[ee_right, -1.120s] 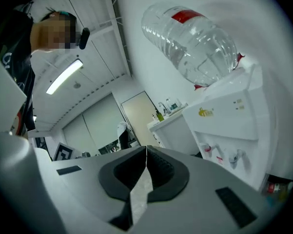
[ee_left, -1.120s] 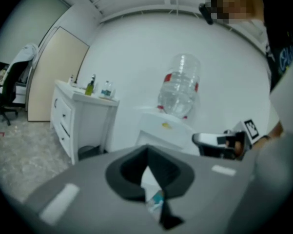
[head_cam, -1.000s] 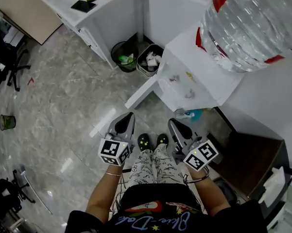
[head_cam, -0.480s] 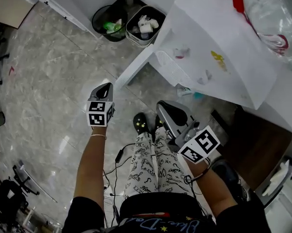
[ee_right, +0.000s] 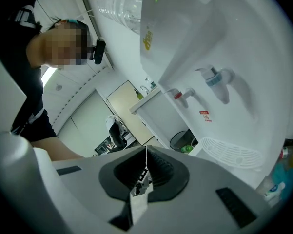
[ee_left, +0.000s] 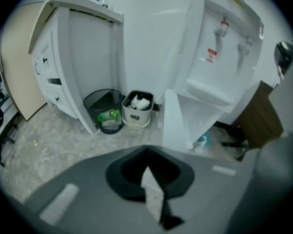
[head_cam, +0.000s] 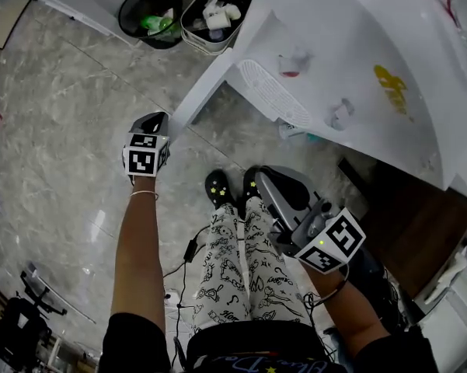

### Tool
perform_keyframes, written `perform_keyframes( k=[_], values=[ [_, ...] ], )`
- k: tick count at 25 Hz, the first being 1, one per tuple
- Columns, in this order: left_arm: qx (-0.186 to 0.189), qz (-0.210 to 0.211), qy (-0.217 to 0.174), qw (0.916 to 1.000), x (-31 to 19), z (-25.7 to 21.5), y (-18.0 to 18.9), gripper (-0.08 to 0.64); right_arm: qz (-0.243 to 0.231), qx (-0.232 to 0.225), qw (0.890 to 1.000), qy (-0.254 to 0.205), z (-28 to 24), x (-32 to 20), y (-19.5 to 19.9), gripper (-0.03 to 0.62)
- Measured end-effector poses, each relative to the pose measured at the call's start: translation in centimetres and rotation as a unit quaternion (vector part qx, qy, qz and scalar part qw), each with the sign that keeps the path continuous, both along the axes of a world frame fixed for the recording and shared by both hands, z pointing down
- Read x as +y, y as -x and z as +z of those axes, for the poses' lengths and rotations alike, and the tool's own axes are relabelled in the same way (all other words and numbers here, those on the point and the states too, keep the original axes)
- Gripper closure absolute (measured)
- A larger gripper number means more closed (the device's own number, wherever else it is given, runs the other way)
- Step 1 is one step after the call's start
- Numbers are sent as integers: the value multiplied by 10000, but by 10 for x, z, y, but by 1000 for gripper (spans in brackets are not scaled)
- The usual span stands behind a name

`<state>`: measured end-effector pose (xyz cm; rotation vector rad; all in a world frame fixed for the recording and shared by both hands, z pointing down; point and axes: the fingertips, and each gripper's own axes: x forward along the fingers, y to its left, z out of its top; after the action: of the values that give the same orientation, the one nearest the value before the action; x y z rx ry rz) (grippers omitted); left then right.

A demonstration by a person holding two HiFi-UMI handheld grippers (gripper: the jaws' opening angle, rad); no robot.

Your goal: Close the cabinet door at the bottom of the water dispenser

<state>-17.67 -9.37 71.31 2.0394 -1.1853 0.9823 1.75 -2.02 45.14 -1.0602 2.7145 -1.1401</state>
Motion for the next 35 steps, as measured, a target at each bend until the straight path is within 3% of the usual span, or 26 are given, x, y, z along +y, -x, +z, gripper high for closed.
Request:
perform_keyframes(
  k=[5,13,17,24,35],
  values=[
    [183,581,121,9981,16,2,-36,563,59,-77,9999,-76,-6,-5,0,575],
    [1274,721,179,9891,55,5,-141,563,181,-107,9998,-19,-10,2,-10,575],
    [1645,576,76,9847,59,6,-194,563,266,-16,9996,17,-12,7,-29,575],
    [1907,686,27,9792,50,6,-269,563,408,-116,9991,59,-8,14,-59,575],
    [2009,541,-130,9780,18,5,-315,563,566,-22,9984,-55,-13,18,-90,575]
  ],
)
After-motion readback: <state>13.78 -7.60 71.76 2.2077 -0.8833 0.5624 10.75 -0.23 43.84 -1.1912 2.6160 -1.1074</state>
